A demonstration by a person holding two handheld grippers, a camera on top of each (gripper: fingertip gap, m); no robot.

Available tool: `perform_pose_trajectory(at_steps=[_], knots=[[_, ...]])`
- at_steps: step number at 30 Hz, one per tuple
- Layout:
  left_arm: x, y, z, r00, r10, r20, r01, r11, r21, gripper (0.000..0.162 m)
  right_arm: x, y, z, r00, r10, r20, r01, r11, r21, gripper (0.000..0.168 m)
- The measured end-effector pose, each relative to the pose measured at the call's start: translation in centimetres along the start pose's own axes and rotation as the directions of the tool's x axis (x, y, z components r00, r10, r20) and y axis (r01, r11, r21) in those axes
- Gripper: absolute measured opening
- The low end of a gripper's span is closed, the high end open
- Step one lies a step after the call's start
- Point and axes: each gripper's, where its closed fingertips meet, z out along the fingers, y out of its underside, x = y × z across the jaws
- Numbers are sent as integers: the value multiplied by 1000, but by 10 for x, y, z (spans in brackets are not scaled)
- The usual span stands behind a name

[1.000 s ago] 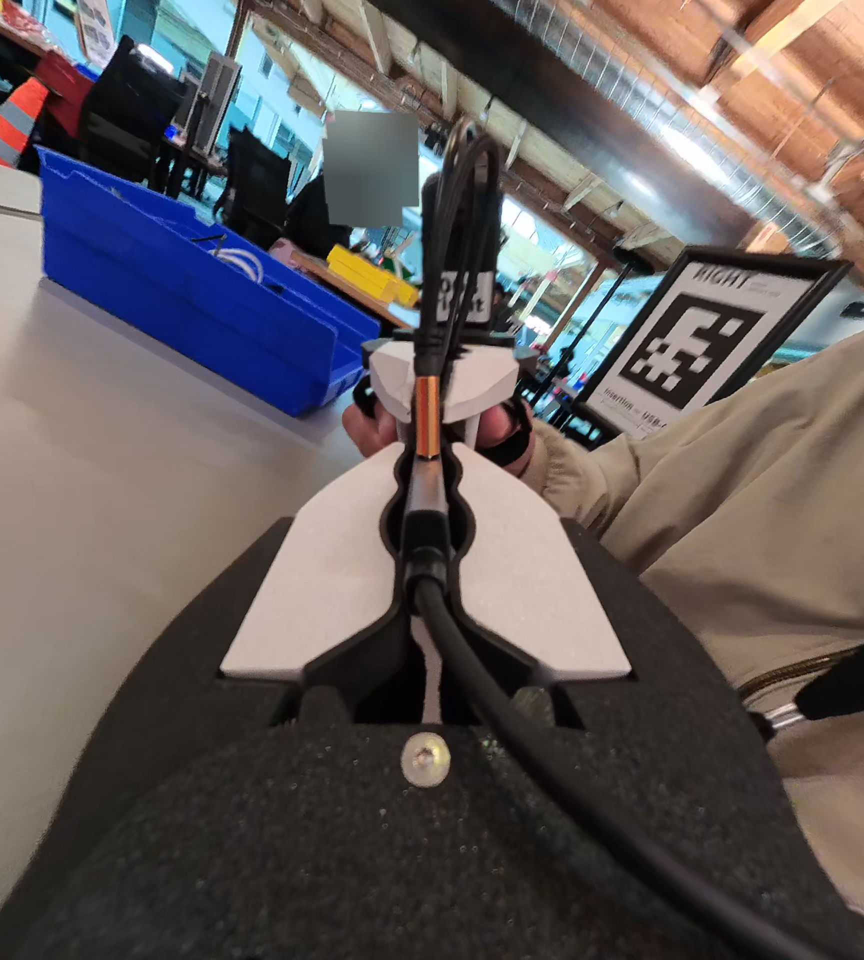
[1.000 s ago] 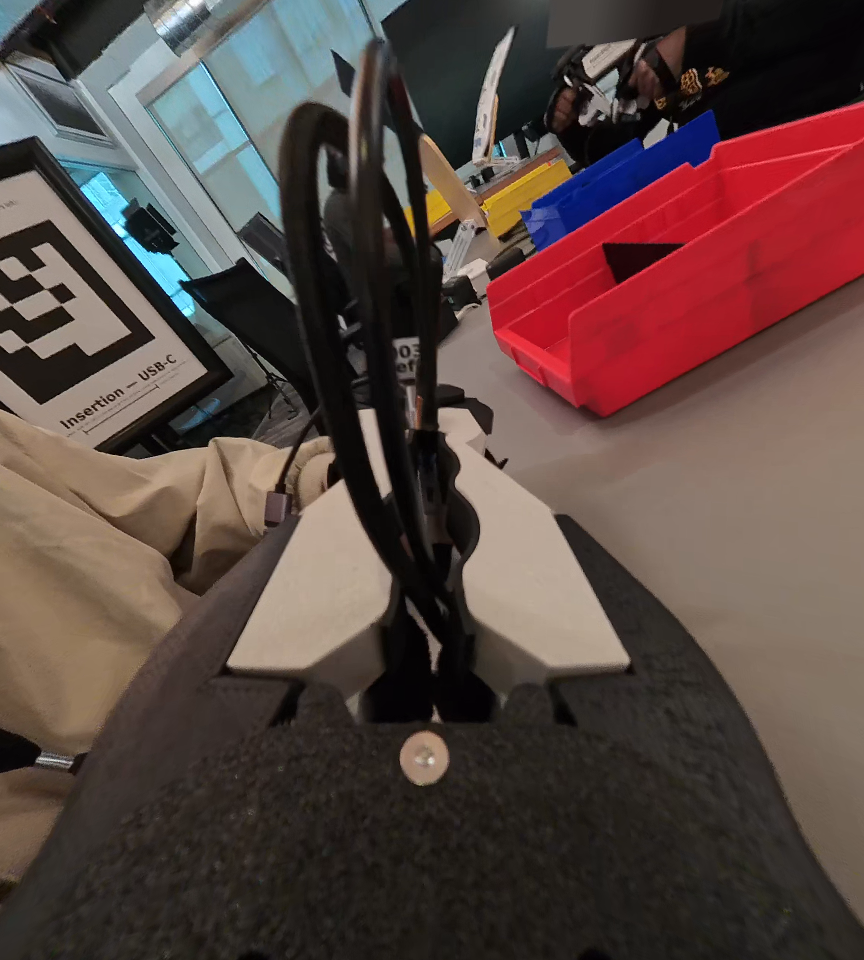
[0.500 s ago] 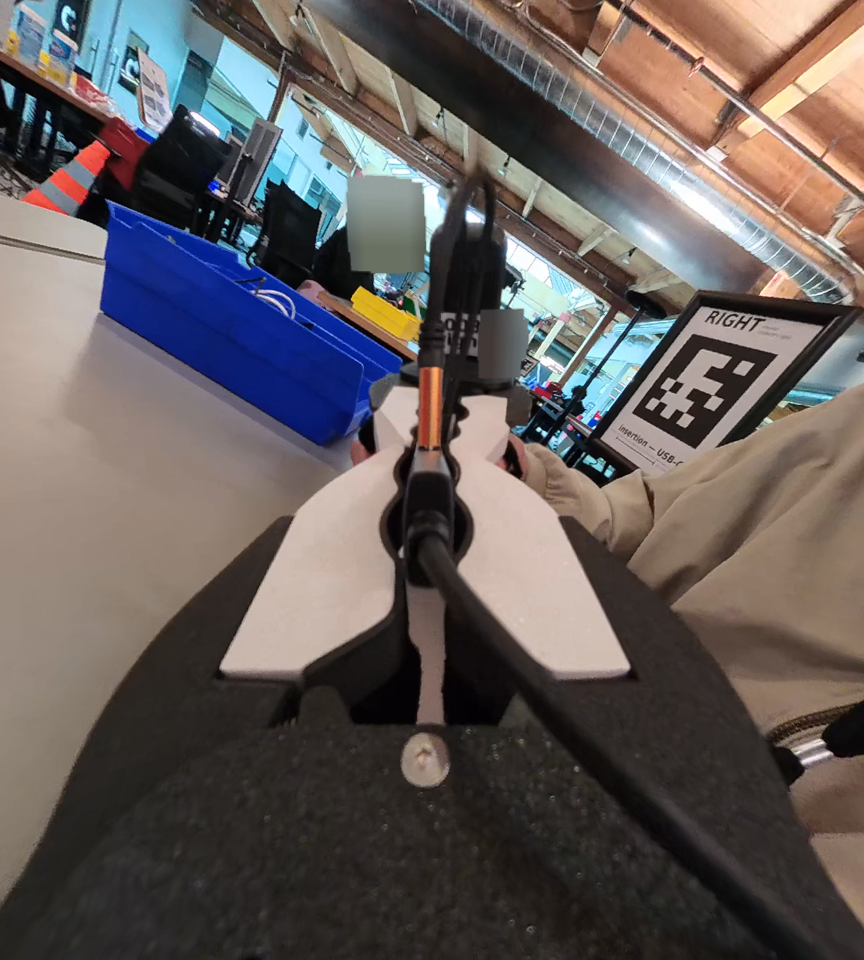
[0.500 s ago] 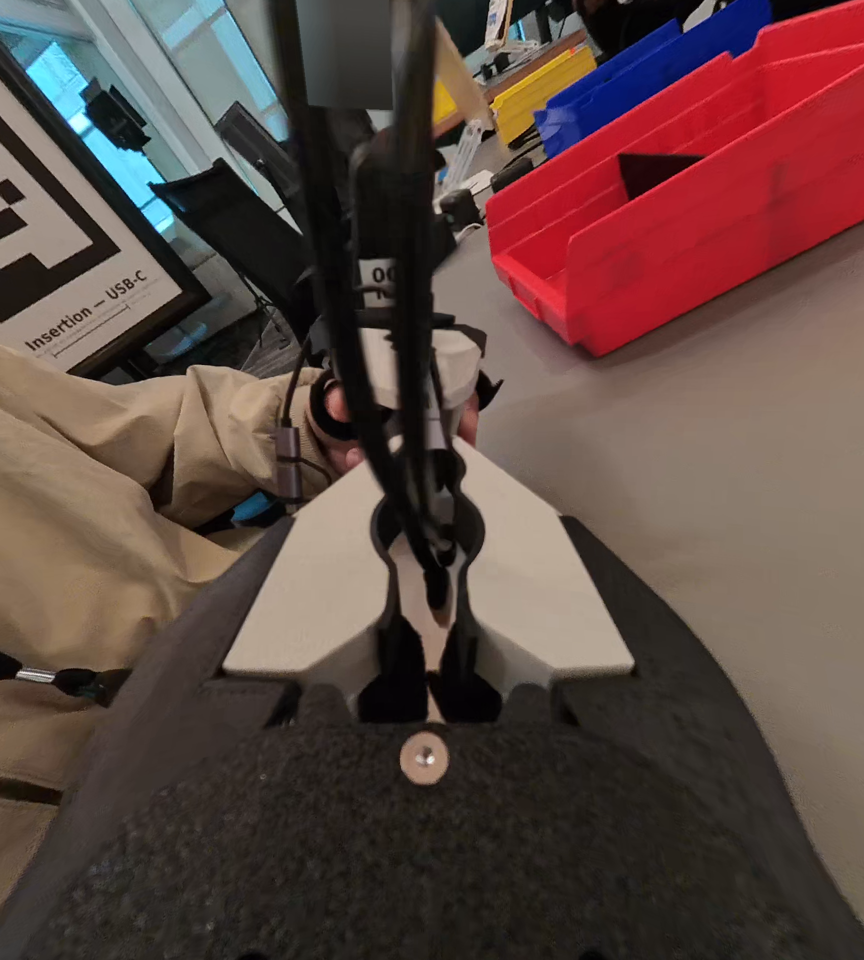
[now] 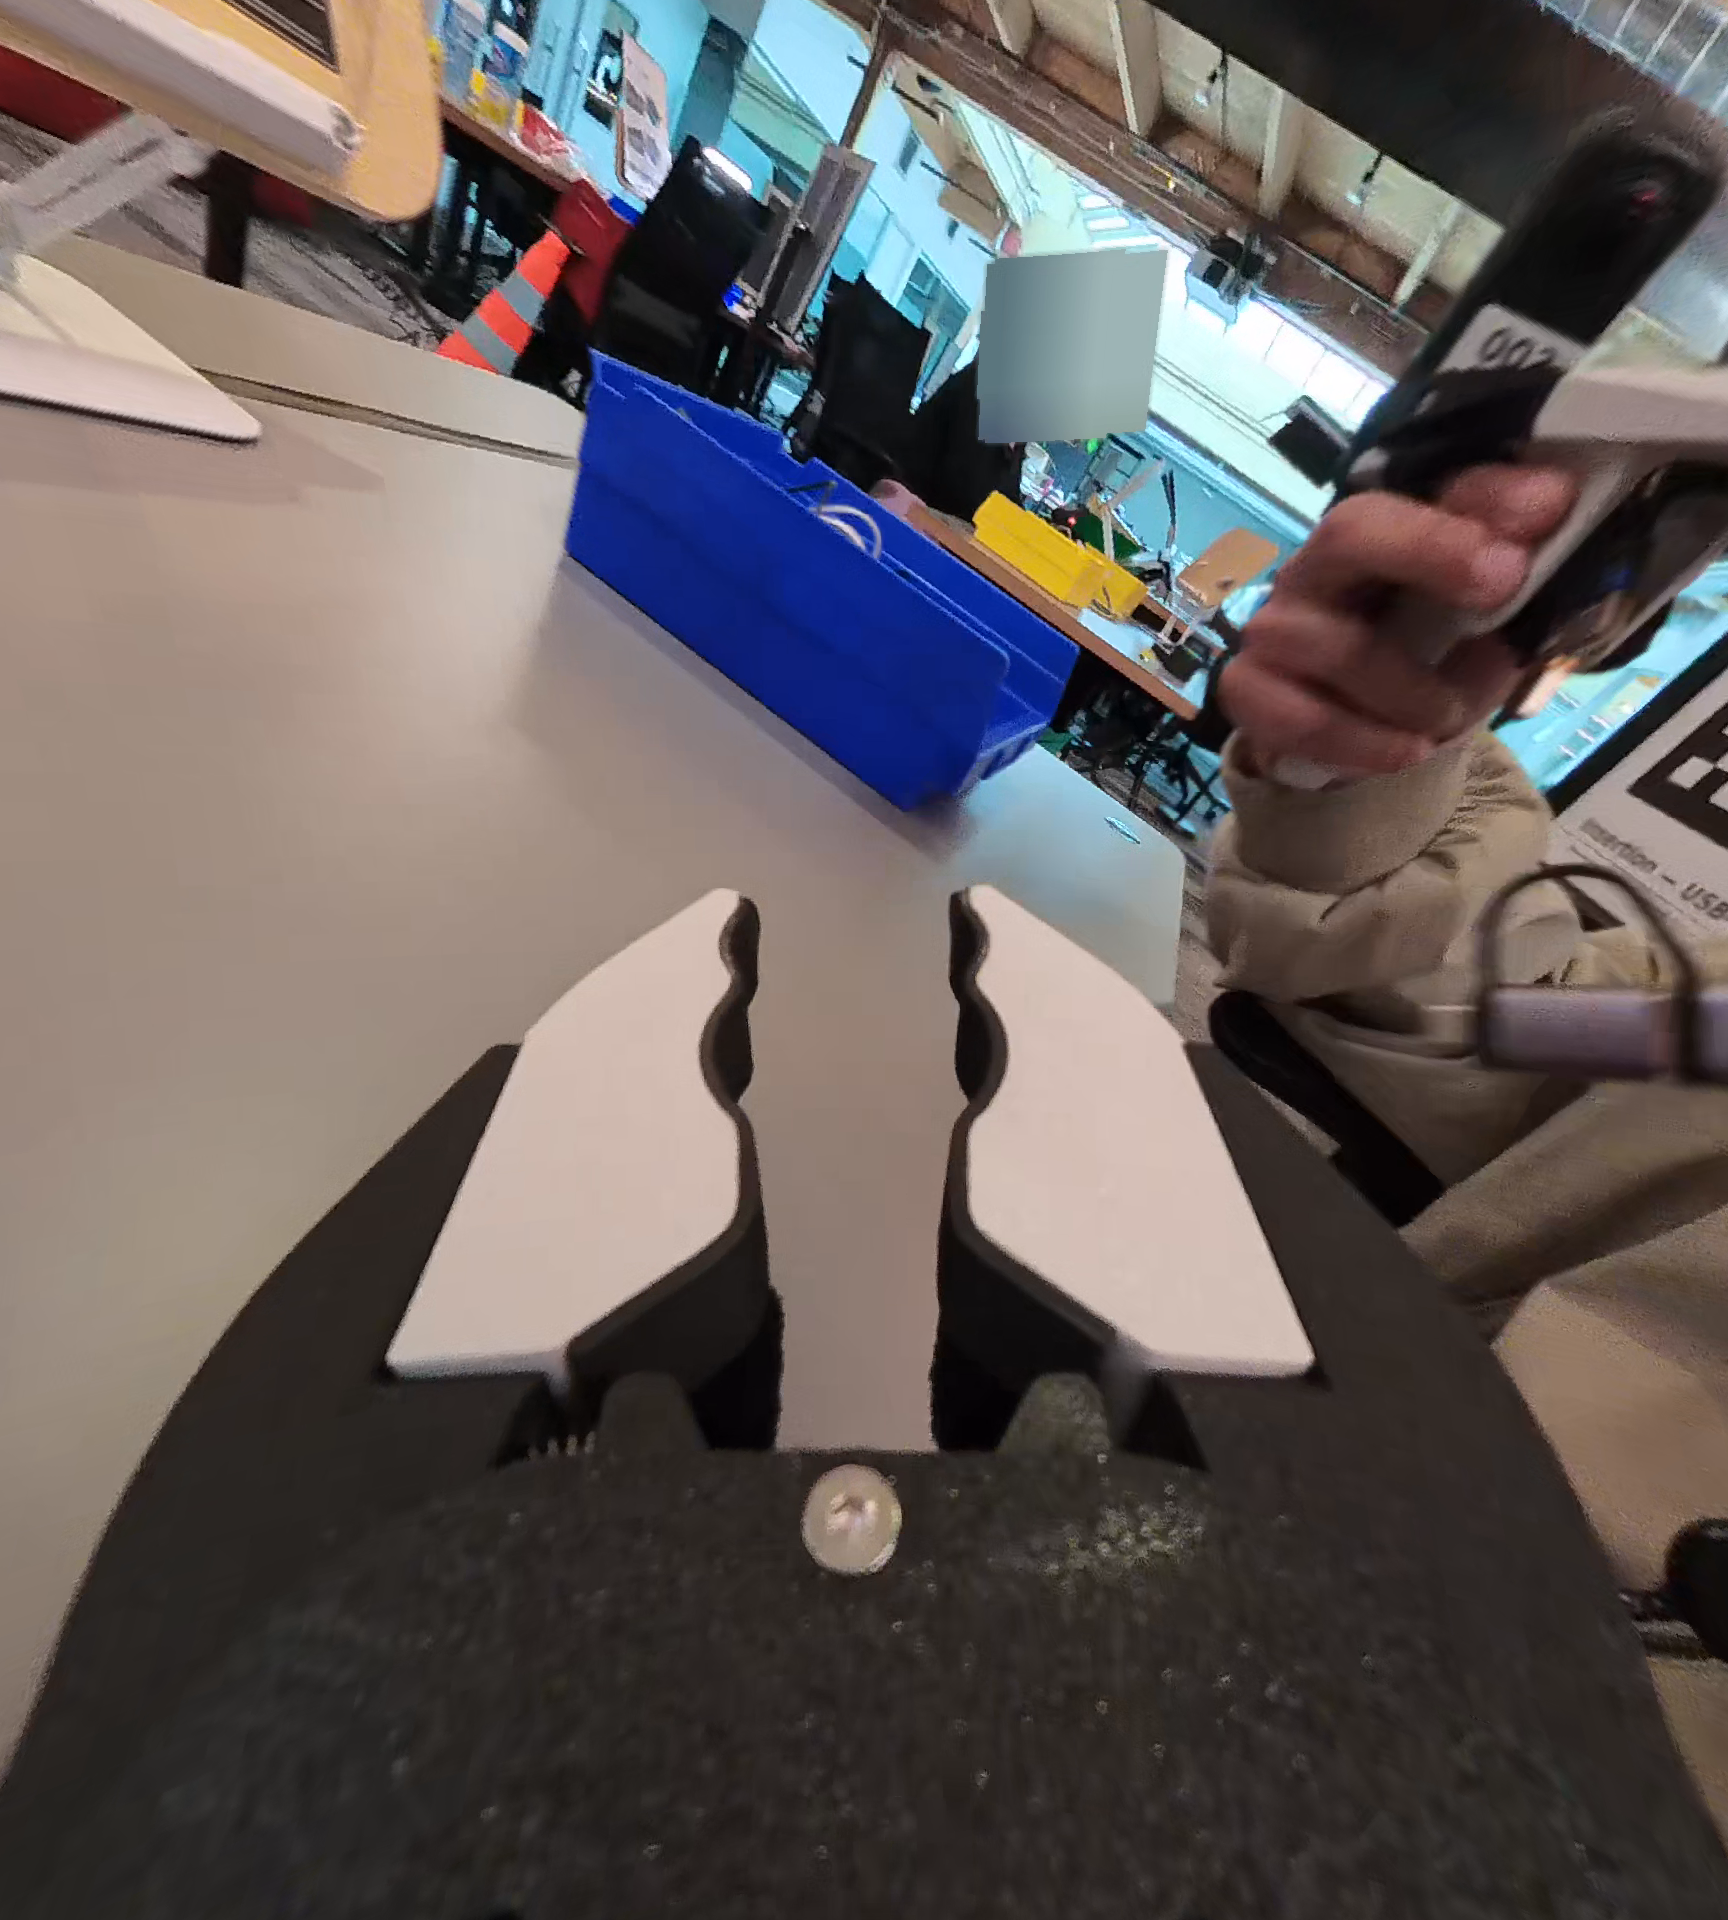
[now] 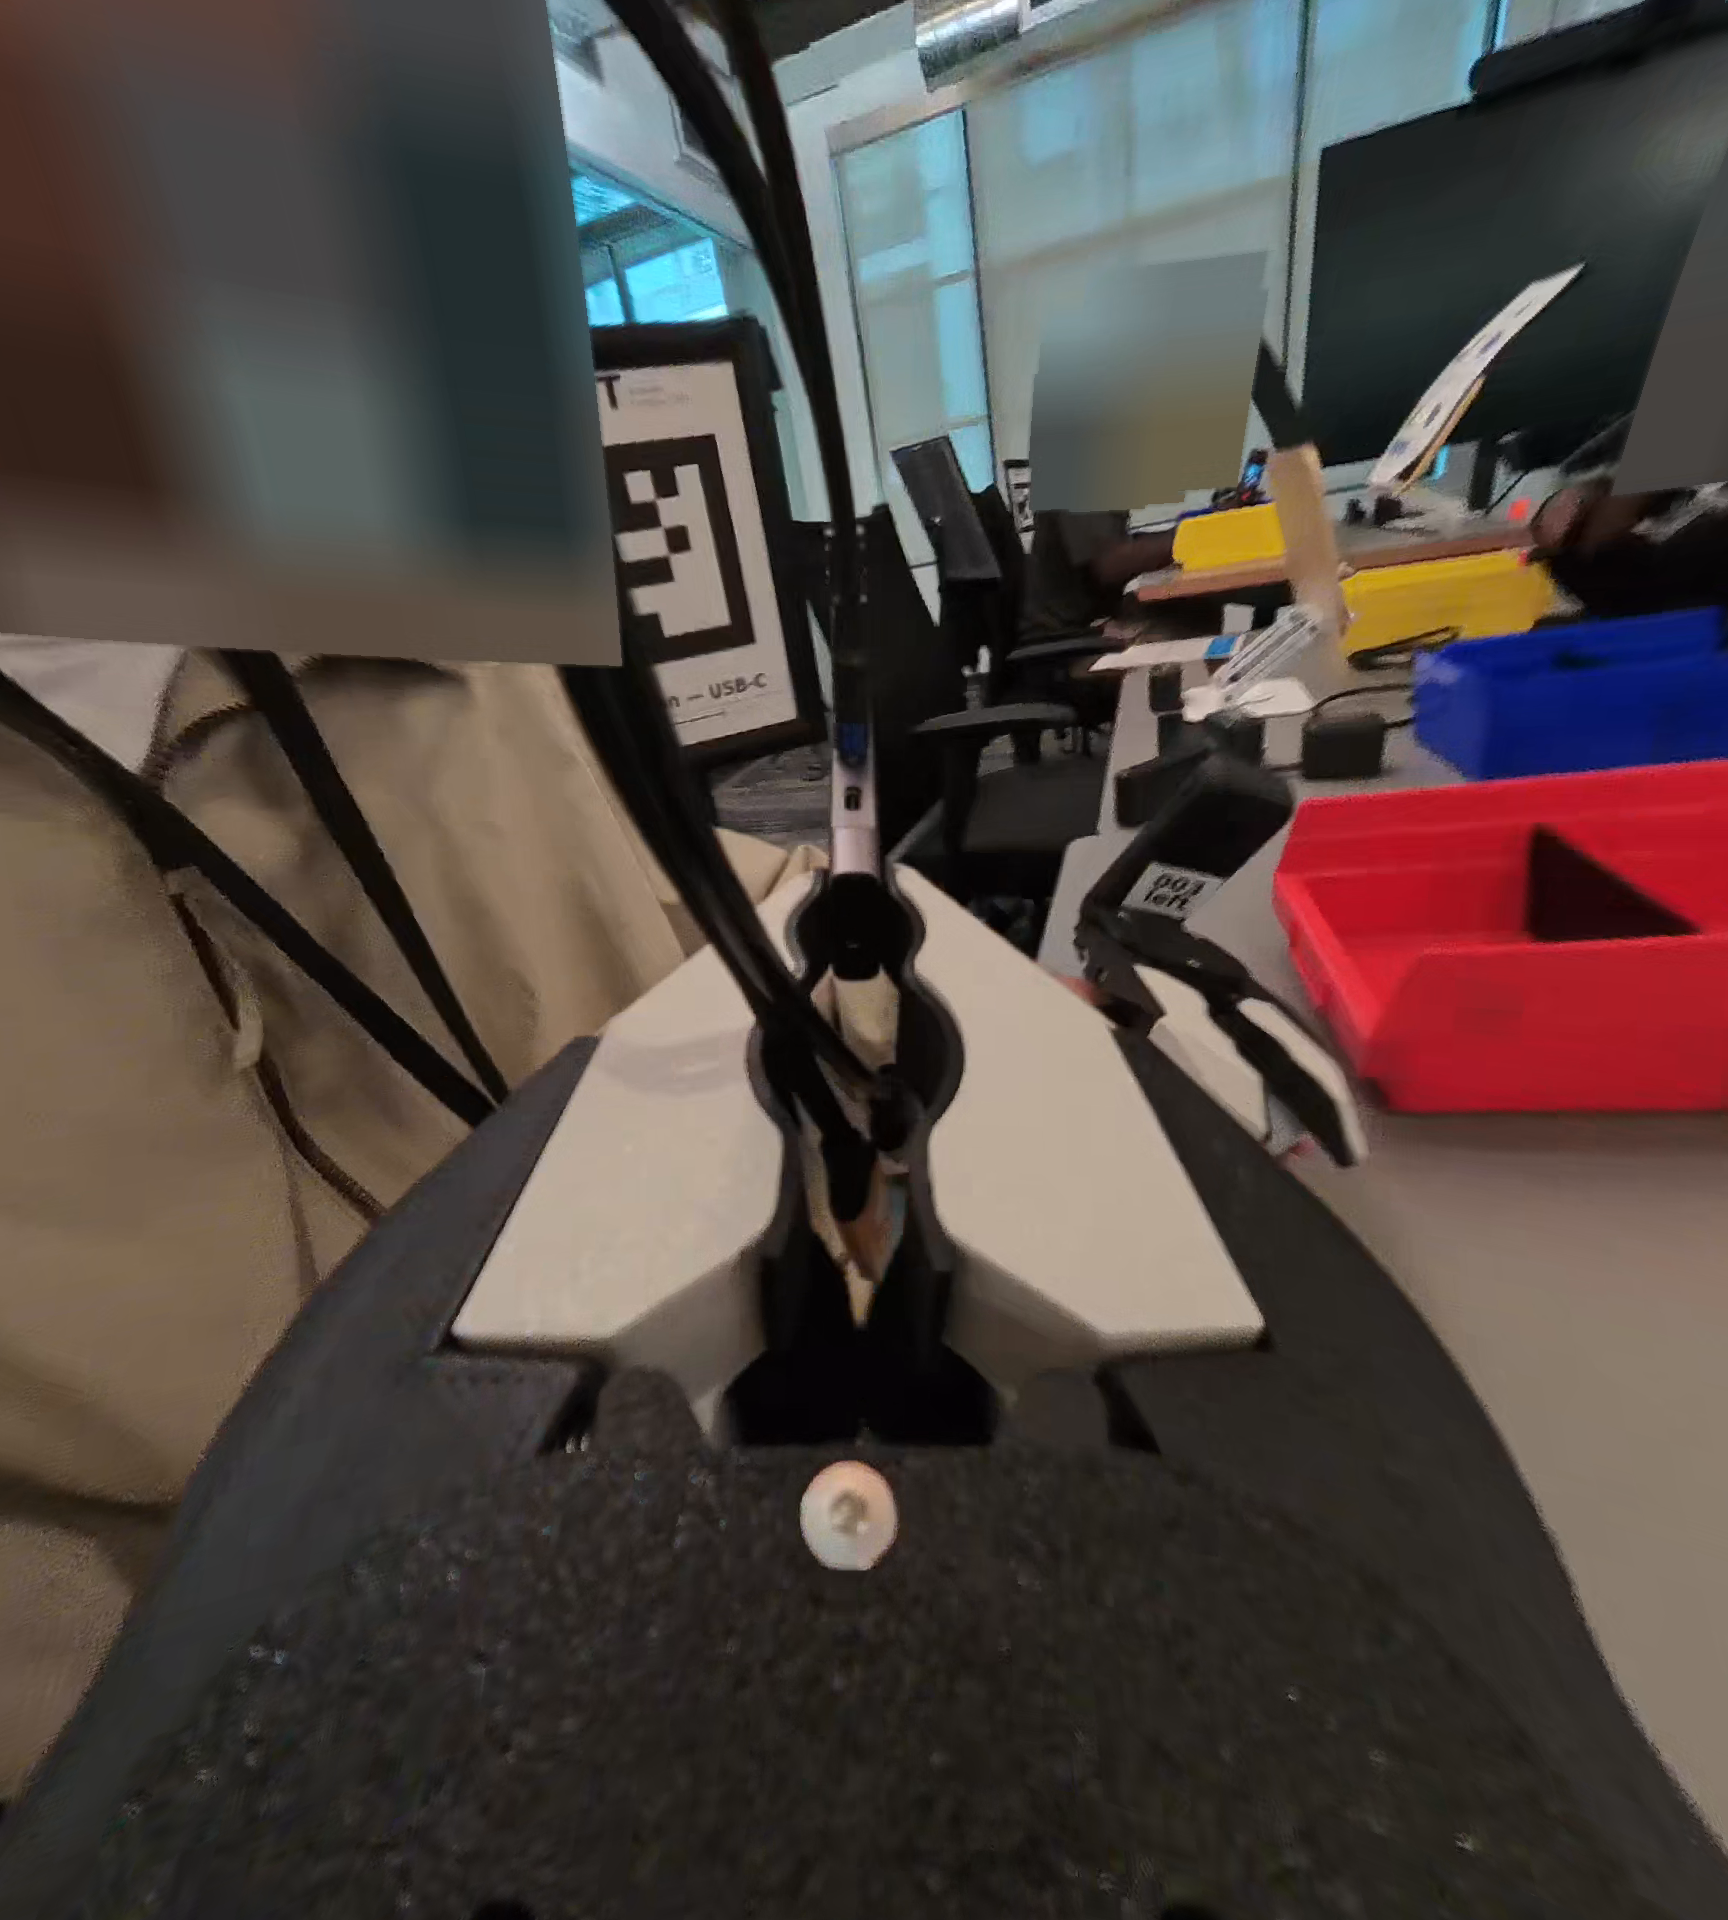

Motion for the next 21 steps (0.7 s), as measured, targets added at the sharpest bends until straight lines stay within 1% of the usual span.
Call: perform_pose_trajectory(at_steps=[1,3,6,8,9,11,12,13,14,16,18,19,21], knots=[[-3,-2,-2,1000,1,12,-1,1000,6,33,-1,-13,-11,999,-39,-38,39,999,0,7],[-6,-4,-7,999,16,34,-16,1000,11,30,3,-44,-46,980,-103,-171,102,995,-13,7],[-7,-1,-11,995,76,64,-75,997,-26,28,18,-89,-117,890,-153,-430,142,988,-56,7],[-5,1,-13,988,131,77,-127,991,-48,26,34,-115,-174,788,-131,-601,114,991,-66,7],[-3,1,-13,985,155,80,-151,987,-56,25,44,-124,-205,720,-124,-683,94,992,-81,7],[0,1,-11,977,195,82,-190,980,-64,23,66,-134,-268,554,-112,-825,38,993,-109,7],[1,2,-10,975,209,77,-203,976,-76,23,78,-133,-297,473,-110,-874,-6,992,-128,7],[2,5,-8,973,221,71,-214,972,-93,23,88,-129,-322,416,-99,-904,-59,989,-136,7],[2,8,-7,970,233,69,-225,968,-110,23,99,-122,-342,383,-82,-920,-113,984,-135,7],[3,12,-5,966,247,72,-237,964,-125,23,124,-107,-372,346,-44,-937,-196,973,-118,7],[4,14,-3,970,234,60,-225,966,-127,22,152,-79,-390,331,-1,-944,-314,943,-111,7],[4,15,-2,973,225,56,-216,968,-128,22,165,-60,-394,341,26,-940,-391,913,-116,7],[3,16,-1,975,213,57,-205,970,-132,22,189,-22,-400,332,88,-939,-537,836,-111,7]])
